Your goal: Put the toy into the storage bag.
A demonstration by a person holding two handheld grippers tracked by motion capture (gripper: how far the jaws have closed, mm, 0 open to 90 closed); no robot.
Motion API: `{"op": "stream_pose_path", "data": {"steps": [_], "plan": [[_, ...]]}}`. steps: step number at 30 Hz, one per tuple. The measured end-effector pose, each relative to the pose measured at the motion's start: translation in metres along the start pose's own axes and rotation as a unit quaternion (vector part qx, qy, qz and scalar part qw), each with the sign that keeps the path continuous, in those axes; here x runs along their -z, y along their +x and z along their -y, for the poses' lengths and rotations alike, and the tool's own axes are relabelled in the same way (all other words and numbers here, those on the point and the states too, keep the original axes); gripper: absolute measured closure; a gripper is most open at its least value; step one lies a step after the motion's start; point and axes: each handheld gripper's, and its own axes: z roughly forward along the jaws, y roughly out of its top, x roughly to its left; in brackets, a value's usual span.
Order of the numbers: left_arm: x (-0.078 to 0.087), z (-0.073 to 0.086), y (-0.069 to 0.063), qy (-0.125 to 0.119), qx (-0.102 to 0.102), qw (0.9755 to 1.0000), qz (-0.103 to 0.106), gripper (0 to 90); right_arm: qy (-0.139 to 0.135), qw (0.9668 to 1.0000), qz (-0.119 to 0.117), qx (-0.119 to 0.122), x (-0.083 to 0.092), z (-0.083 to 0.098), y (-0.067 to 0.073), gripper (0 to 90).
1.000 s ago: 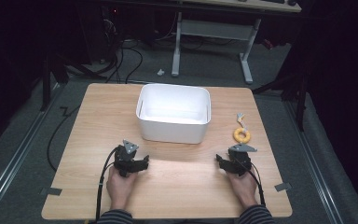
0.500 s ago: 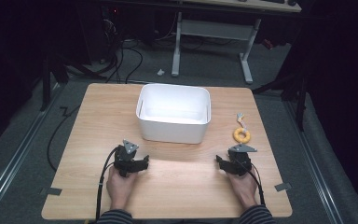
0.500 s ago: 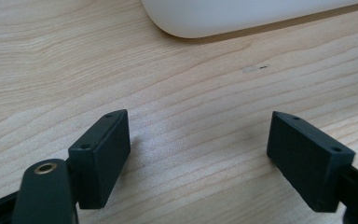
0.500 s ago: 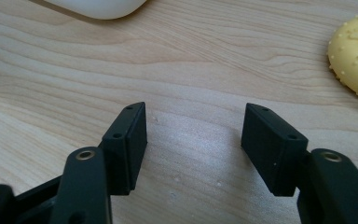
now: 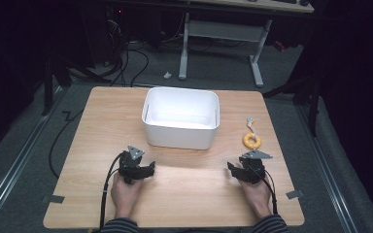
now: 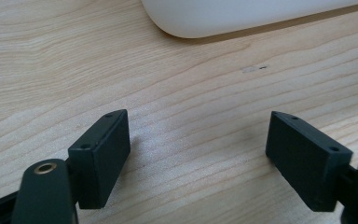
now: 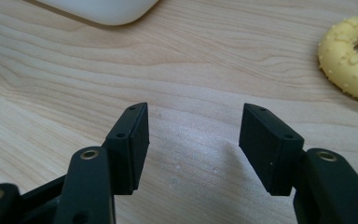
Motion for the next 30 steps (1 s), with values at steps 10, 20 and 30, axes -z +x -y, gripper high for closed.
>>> {"op": "stream_pose_path", "data": {"steps": [10, 20, 30], "plan": [[0.000, 0.000, 0.000, -0.001, 0.001, 1.0000, 0.000, 22.2, -0.014, 0.9995, -0.028, -0.009, 0.013, -0.002, -0.001, 42.9], [0.000, 0.000, 0.000, -0.001, 0.001, 1.0000, 0.000, 22.3, -0.004, 0.9993, -0.036, -0.014, 0.030, -0.012, -0.013, 43.1], [0.000, 0.000, 0.000, -0.001, 0.001, 1.0000, 0.000, 22.2, 0.006, 0.9996, -0.026, 0.005, 0.043, -0.021, -0.025, 46.8]]}}
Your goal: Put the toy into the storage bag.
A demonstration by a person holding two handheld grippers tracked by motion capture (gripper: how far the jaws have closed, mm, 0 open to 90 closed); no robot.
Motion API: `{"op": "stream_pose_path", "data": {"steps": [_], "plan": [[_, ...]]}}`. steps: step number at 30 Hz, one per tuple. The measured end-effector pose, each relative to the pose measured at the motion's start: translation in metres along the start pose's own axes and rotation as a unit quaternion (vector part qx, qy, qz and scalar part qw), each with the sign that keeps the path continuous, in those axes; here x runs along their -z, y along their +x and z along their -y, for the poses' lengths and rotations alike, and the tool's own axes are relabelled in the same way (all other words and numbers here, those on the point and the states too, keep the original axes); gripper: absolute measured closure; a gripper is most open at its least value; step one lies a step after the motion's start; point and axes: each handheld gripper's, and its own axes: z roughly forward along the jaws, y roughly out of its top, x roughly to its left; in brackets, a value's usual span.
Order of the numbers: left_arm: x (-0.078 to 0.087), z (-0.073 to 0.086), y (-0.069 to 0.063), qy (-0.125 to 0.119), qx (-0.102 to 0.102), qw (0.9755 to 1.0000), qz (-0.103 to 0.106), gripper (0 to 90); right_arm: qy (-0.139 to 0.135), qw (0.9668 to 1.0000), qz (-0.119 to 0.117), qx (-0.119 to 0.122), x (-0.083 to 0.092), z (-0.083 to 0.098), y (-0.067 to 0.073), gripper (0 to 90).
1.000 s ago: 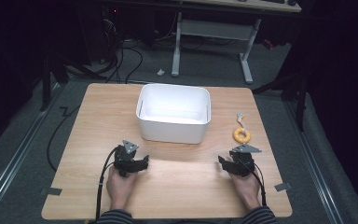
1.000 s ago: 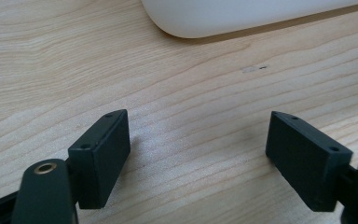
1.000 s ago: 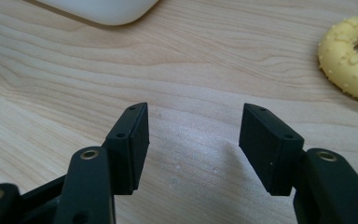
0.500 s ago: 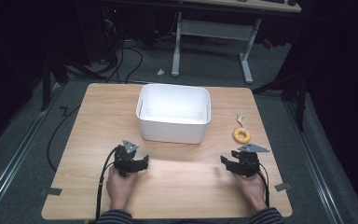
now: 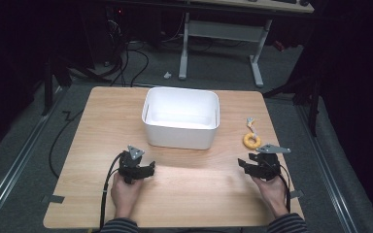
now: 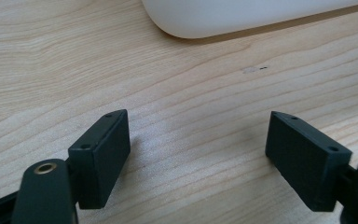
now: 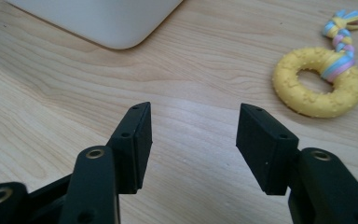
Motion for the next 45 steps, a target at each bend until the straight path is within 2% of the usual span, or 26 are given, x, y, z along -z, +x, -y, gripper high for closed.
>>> {"op": "stream_pose_path", "data": {"steps": [11, 12, 16, 21, 29, 32, 36, 45], "plan": [[0.000, 0.000, 0.000, 0.000, 0.000, 1.0000, 0.000, 22.2, 0.003, 0.9998, 0.016, 0.006, 0.008, -0.010, -0.016, 51.6], [0.000, 0.000, 0.000, 0.000, 0.000, 1.0000, -0.001, 22.1, 0.001, 0.9999, 0.016, -0.003, 0.011, -0.011, -0.020, 51.9], [0.000, 0.000, 0.000, 0.000, -0.001, 1.0000, -0.002, 22.0, 0.001, 0.9998, 0.019, -0.005, 0.013, -0.014, -0.024, 51.9], [0.000, 0.000, 0.000, 0.000, -0.001, 1.0000, -0.002, 21.9, 0.000, 0.9992, 0.038, -0.010, 0.016, -0.019, -0.030, 52.7], [0.000, 0.000, 0.000, 0.000, -0.001, 1.0000, -0.002, 21.9, 0.016, 0.9990, 0.038, -0.019, 0.013, -0.027, -0.039, 53.1], [0.000, 0.000, 0.000, 0.000, -0.001, 1.0000, -0.002, 21.9, 0.008, 0.9987, 0.046, -0.018, 0.012, -0.030, -0.042, 52.2], [0.000, 0.000, 0.000, 0.000, -0.001, 1.0000, -0.002, 21.9, 0.025, 0.9982, 0.052, -0.017, 0.010, -0.037, -0.046, 54.1], [0.000, 0.000, 0.000, 0.000, -0.001, 1.0000, -0.002, 21.9, 0.039, 0.9969, 0.066, -0.018, 0.002, -0.052, -0.057, 55.3]]}}
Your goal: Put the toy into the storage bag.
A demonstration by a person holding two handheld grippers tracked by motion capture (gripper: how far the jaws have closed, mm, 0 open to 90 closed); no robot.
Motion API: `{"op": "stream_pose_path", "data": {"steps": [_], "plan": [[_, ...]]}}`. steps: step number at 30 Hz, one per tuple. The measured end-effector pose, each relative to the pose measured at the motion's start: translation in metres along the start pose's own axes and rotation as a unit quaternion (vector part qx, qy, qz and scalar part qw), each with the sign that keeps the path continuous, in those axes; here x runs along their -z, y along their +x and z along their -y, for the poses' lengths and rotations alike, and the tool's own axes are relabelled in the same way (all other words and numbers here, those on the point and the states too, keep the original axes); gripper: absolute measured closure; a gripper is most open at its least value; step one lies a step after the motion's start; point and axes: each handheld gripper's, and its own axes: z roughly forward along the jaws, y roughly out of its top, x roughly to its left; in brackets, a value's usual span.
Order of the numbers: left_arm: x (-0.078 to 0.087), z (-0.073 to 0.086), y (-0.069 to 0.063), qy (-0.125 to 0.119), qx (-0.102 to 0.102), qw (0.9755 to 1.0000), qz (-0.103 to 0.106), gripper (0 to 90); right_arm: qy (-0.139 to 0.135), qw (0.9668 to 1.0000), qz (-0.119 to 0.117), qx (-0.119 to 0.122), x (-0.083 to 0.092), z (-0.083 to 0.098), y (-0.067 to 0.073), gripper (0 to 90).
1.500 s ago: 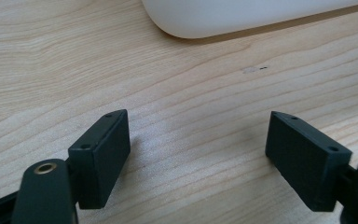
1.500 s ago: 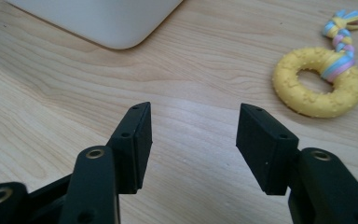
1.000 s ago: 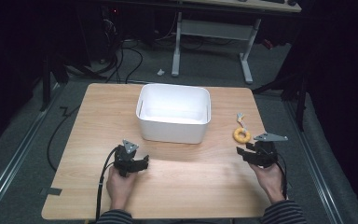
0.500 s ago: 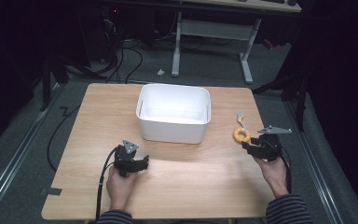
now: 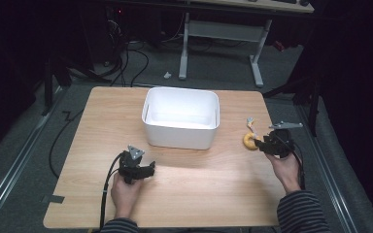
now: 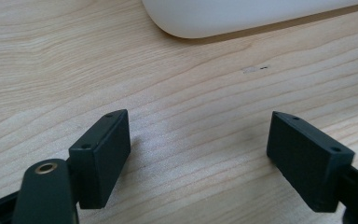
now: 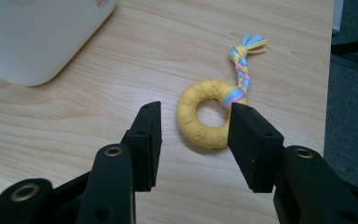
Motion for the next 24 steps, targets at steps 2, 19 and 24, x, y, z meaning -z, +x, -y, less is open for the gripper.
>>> {"op": "stream_pose_path", "data": {"steps": [2, 19, 24], "plan": [[0.000, 0.000, 0.000, 0.000, 0.000, 1.0000, 0.000, 21.9, 0.003, 1.0000, 0.003, 0.000, -0.002, -0.003, -0.002, 55.4], [0.000, 0.000, 0.000, 0.000, 0.000, 1.0000, 0.000, 21.9, 0.037, 0.9985, 0.018, -0.035, -0.026, -0.021, -0.021, 54.6], [0.000, 0.000, 0.000, 0.000, 0.000, 1.0000, 0.000, 21.9, 0.053, 0.9972, 0.027, -0.045, -0.035, -0.019, -0.027, 53.9]]}}
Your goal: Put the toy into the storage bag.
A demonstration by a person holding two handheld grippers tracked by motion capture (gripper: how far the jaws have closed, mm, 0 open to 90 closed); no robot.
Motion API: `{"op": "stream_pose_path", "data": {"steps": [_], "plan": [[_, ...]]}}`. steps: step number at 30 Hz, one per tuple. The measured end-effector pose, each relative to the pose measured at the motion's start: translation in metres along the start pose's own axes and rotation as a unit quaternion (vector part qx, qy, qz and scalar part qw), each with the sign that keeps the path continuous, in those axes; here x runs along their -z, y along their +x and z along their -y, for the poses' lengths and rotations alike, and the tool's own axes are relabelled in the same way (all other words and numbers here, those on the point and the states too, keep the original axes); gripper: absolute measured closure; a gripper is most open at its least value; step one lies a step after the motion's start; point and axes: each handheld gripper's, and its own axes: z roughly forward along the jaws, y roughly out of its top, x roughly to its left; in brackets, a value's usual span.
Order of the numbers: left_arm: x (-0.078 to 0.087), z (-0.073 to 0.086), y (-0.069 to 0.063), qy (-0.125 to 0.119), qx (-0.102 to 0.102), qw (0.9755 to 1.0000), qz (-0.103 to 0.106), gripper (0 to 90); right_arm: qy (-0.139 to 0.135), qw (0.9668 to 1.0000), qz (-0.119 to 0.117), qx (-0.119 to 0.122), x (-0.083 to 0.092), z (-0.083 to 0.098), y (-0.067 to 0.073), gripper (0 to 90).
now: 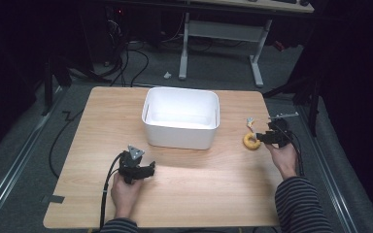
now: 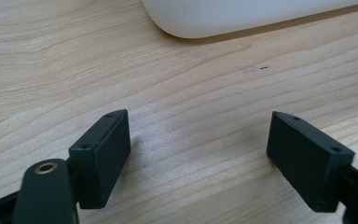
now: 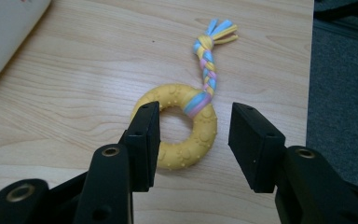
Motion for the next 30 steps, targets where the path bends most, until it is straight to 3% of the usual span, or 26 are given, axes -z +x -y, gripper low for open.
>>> {"op": "stream_pose_path", "data": {"steps": [7, 16, 30], "plan": [[0.000, 0.000, 0.000, 0.001, 0.000, 1.0000, 0.000, 21.9, 0.007, 1.0000, 0.003, 0.002, -0.008, -0.001, -0.002, 53.7], [0.000, 0.000, 0.000, 0.001, 0.000, 1.0000, 0.000, 21.9, 0.014, 0.9998, -0.004, -0.016, -0.025, 0.000, -0.006, 52.4], [0.000, 0.000, 0.000, 0.000, 0.000, 1.0000, -0.001, 21.9, 0.039, 0.9990, 0.013, -0.014, -0.042, 0.000, -0.003, 53.3]]}}
